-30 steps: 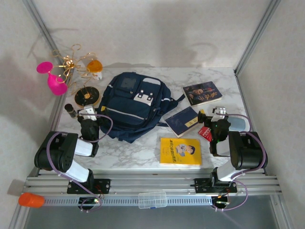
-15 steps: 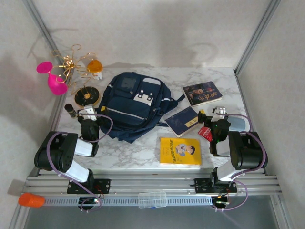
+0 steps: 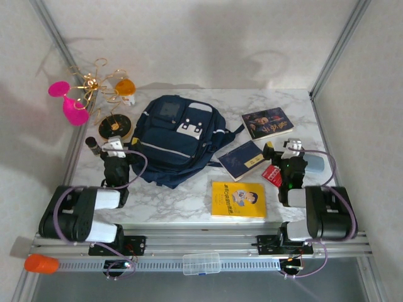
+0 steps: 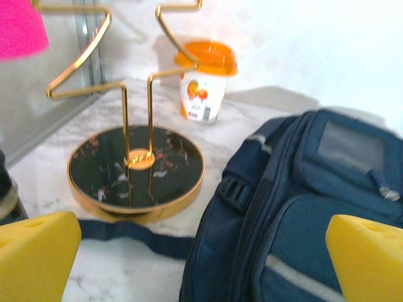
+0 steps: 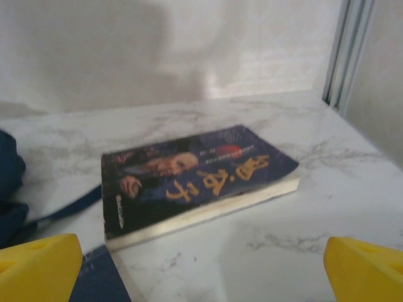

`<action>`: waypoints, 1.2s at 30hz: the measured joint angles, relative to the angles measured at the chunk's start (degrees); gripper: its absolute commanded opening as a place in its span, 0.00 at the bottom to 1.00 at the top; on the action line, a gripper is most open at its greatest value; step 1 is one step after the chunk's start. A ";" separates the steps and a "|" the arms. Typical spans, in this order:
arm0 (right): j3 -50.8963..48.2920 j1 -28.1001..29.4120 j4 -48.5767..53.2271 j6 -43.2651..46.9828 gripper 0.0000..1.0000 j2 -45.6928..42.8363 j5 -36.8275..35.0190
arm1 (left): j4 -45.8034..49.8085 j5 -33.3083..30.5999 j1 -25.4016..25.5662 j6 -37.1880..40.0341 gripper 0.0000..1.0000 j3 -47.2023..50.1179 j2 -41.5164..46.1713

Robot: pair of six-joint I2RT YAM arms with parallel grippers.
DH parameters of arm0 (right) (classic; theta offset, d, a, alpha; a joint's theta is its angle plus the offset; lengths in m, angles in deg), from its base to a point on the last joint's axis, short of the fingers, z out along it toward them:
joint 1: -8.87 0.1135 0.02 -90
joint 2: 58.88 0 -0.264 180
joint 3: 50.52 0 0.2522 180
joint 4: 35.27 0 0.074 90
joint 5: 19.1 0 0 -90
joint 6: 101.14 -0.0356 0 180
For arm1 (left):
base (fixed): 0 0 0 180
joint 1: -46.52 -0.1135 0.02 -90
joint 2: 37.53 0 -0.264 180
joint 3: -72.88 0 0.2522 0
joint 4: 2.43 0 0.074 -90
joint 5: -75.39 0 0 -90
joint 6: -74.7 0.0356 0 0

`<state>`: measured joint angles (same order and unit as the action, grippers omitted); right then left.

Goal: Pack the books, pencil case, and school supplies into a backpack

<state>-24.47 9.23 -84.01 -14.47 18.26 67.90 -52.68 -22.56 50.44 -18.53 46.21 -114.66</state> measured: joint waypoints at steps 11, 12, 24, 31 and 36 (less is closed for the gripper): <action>13.42 0.00 33.33 -20.22 0.99 -16.24 -1.05 | 22.99 -1.20 -0.02 -13.73 0.99 -5.62 24.72; 14.32 -0.02 36.41 -22.71 0.99 -16.59 -1.01 | 24.92 -2.08 0.00 -16.17 0.99 -6.23 25.62; 17.05 2.12 57.61 -34.32 0.99 -20.20 11.82 | 50.18 4.81 0.87 -34.71 0.99 -13.18 26.27; 21.53 15.28 59.12 -40.24 0.99 -12.26 16.11 | 60.35 8.83 9.44 -40.41 0.99 -13.68 25.92; 27.96 26.47 58.69 -44.26 0.92 -1.16 15.67 | 63.98 8.61 16.72 -44.85 0.99 -13.64 25.97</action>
<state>3.49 35.70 -25.32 -58.73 17.10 83.57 11.30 -13.95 67.16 -63.38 32.57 -88.69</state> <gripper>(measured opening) 0.977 0.994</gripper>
